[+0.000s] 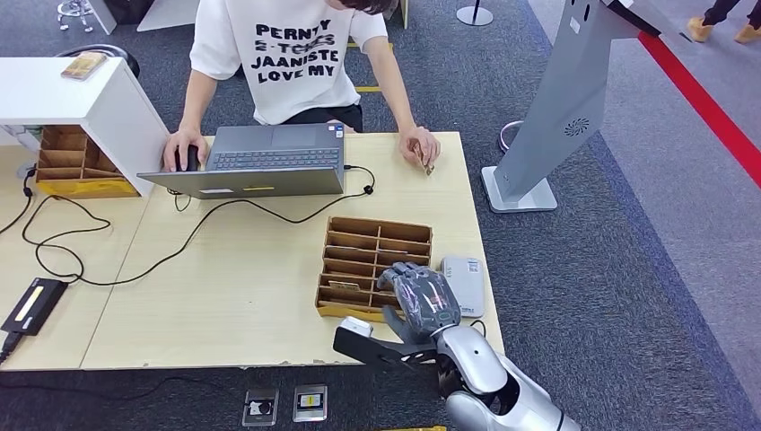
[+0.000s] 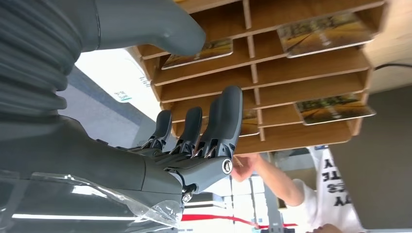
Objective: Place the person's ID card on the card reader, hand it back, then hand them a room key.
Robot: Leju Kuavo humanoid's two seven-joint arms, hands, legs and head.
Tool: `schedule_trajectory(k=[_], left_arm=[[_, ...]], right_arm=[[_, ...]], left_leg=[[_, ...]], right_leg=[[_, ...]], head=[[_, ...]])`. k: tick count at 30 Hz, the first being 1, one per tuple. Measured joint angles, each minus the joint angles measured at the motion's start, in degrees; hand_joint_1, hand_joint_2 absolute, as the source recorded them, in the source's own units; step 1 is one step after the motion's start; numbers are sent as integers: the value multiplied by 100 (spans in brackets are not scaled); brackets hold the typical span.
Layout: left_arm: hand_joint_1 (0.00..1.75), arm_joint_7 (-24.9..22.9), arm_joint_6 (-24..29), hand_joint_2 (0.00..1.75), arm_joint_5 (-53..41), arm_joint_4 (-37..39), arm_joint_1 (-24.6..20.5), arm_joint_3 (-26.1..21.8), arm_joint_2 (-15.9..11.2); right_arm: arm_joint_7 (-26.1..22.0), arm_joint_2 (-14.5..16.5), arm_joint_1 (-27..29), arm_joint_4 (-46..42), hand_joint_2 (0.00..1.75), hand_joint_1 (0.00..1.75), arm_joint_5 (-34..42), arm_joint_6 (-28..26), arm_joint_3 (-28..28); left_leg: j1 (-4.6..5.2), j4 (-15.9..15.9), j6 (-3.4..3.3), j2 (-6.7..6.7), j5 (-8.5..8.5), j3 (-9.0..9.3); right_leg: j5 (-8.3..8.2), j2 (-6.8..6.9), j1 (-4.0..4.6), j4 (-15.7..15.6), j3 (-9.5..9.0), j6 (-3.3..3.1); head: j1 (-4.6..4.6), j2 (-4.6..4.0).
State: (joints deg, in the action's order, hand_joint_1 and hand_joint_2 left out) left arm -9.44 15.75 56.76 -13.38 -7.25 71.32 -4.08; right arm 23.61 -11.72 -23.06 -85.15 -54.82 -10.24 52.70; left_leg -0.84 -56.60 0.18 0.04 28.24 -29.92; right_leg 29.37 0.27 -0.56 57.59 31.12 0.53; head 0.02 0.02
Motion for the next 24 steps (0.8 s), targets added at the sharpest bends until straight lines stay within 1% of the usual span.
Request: schedule_trajectory(k=[9, 15, 24], left_arm=[[0, 0, -45, 0, -68, 0, 0, 0, -1], [0, 0, -60, 0, -95, 0, -5, 0, -1], [0, 0, -45, 0, -39, 0, 2, 0, -1]], right_arm=[[201, -51, -2, 52, 175, 84, -218, 20, -42], [266, -82, 6, 51, 175, 92, -464, 157, -116], [265, -89, 8, 51, 175, 86, -655, 398, -156]], left_leg=[[0, 0, 0, 0, 0, 1], [0, 0, 0, 0, 0, 1], [0, 0, 0, 0, 0, 1]], right_leg=[[0, -1, 0, 0, 1, 0], [0, -1, 0, 0, 1, 0], [0, -1, 0, 0, 0, 0]], head=[[0, 0], [0, 0], [0, 0]])
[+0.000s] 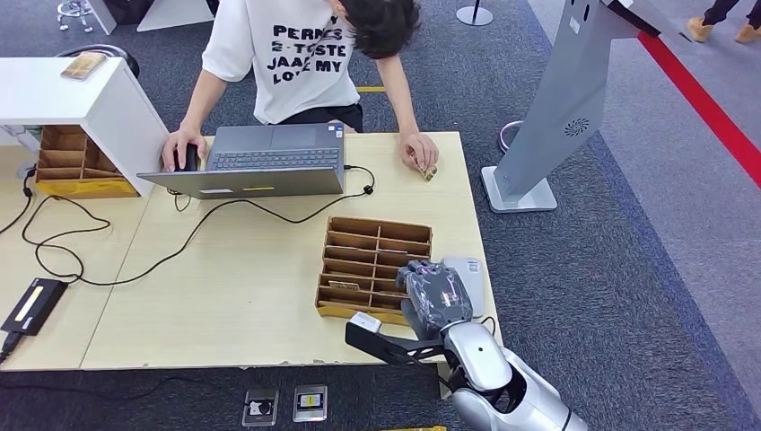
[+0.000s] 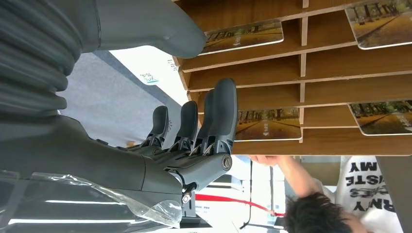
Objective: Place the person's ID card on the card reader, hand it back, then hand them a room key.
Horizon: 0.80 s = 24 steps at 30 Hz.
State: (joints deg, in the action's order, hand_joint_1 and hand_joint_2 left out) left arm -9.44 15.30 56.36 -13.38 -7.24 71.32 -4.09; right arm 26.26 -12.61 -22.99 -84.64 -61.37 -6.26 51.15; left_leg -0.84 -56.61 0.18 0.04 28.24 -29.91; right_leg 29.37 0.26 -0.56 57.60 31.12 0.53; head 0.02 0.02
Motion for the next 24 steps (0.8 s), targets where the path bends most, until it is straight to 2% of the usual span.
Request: schedule_trajectory(k=[4, 12, 24], left_arm=[[0, 0, 0, 0, 7, 0, 0, 0, 0], [0, 0, 0, 0, 9, 0, 0, 0, 0], [0, 0, 14, 0, 60, 2, 1, -2, 0]], right_arm=[[-54, 22, 0, 1, 175, 77, 1, 43, 1], [-144, 106, -1, 32, 175, 73, 13, 75, 7], [-340, 258, -51, 149, 175, 82, 60, 69, 9]], left_leg=[[0, 0, 0, 0, 0, 0], [0, 0, 0, 0, 0, 0], [0, 0, 0, 0, 0, -1]], right_leg=[[0, 0, 0, 0, 0, 0], [0, 0, 0, 0, 0, 0], [0, 1, 0, 0, -1, 0]], head=[[0, 0], [0, 0], [0, 1]])
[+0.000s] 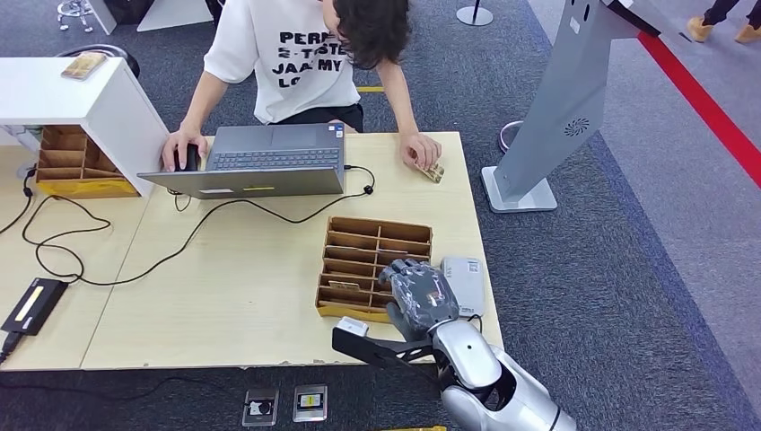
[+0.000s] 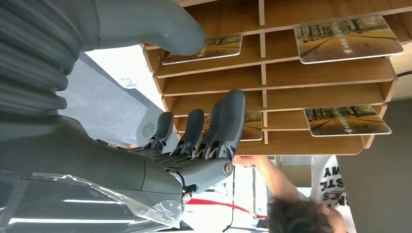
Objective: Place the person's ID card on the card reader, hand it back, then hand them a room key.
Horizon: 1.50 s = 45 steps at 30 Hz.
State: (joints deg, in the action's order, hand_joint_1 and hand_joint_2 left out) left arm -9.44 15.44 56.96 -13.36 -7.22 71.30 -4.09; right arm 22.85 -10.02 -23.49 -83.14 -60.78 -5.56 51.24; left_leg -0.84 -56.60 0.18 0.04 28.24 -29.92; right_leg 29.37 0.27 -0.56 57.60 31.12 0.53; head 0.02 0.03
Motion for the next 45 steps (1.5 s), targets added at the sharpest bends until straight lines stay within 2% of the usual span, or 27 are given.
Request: schedule_trajectory(k=[24, 38, 40, 43, 44, 45], left_arm=[[0, 4, 54, 0, 44, 1, 3, -96, 0], [0, 4, 92, 0, 103, 1, 12, -107, 0], [0, 4, 92, 0, 101, 1, 13, -107, 0], [0, 4, 90, 0, 92, 1, 15, -107, -1], [0, 4, 90, 0, 89, 1, 15, -107, -2], [0, 4, 89, 0, 86, 1, 15, -107, -2]], right_arm=[[-147, 152, -170, 376, 175, 74, 273, -60, 8], [-136, 146, -215, 544, 175, 85, 369, -54, 16], [-127, 141, -216, 554, 175, 97, 372, -50, 17], [-103, 131, -216, 555, 175, 148, 377, -44, 17], [-98, 127, -216, 555, 175, 158, 378, -43, 17], [-94, 124, -216, 555, 175, 161, 379, -43, 16]], left_leg=[[0, 0, 0, 0, 0, 1], [0, 0, 0, 0, 0, 1], [0, 0, 0, 0, 0, 1], [0, 0, 0, 0, 0, 1], [0, 0, 0, 0, 0, 1], [0, 0, 0, 0, 0, 1]], right_leg=[[0, 0, 0, 0, 0, 0], [0, 0, 0, 0, 0, 0], [0, 0, 0, 0, 0, 0], [0, 0, 0, 0, 0, 0], [0, 0, 0, 0, 0, 0], [0, 0, 0, 0, 0, 0]], head=[[0, -1], [0, -1], [0, -1], [0, -1], [0, -1], [0, -1]])
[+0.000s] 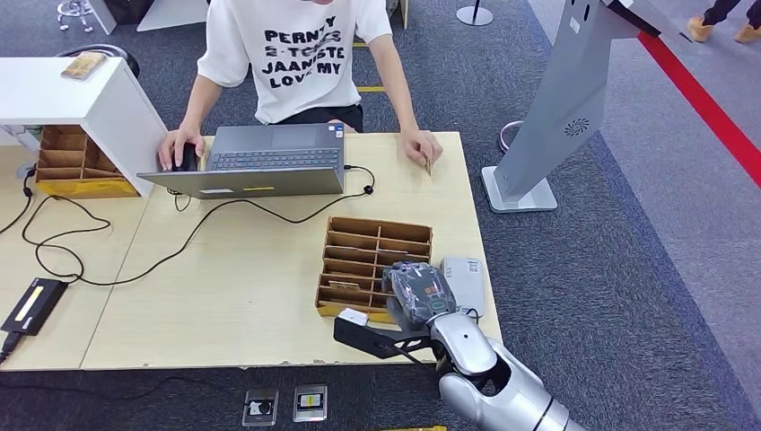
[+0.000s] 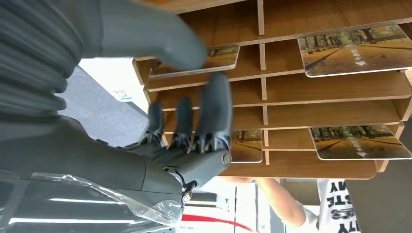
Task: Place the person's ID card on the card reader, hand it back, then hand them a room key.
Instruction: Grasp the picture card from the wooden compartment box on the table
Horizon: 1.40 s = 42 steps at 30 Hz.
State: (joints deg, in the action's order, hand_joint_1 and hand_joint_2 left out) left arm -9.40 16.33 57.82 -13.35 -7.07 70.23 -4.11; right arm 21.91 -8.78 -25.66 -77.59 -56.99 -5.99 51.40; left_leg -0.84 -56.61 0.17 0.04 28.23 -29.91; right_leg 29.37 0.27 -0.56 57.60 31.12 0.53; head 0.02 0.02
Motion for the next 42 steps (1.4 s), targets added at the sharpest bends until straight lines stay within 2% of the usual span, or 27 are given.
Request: schedule_trajectory(k=[13, 32, 42], left_arm=[[0, 0, -24, 0, -28, 0, 4, -2, -18], [0, 11, -64, 0, -70, 0, 8, -2, -20], [0, 40, -120, 0, -144, 0, 7, 0, -20]], right_arm=[[61, -29, -12, 0, 175, 174, 3, 9, -4], [121, -56, -11, -76, 175, 175, 64, -8, -42], [411, -229, -10, -611, 175, 175, 6, -167, -195]], left_leg=[[0, 0, 0, 0, 0, 3], [0, 0, 0, 0, 0, 4], [0, -1, 0, -1, 0, 5]], right_leg=[[0, 0, 0, 0, -1, 0], [0, -1, 0, 0, -2, 0], [0, -4, 0, 0, -1, 0]], head=[[0, 0], [0, 0], [0, 0]])
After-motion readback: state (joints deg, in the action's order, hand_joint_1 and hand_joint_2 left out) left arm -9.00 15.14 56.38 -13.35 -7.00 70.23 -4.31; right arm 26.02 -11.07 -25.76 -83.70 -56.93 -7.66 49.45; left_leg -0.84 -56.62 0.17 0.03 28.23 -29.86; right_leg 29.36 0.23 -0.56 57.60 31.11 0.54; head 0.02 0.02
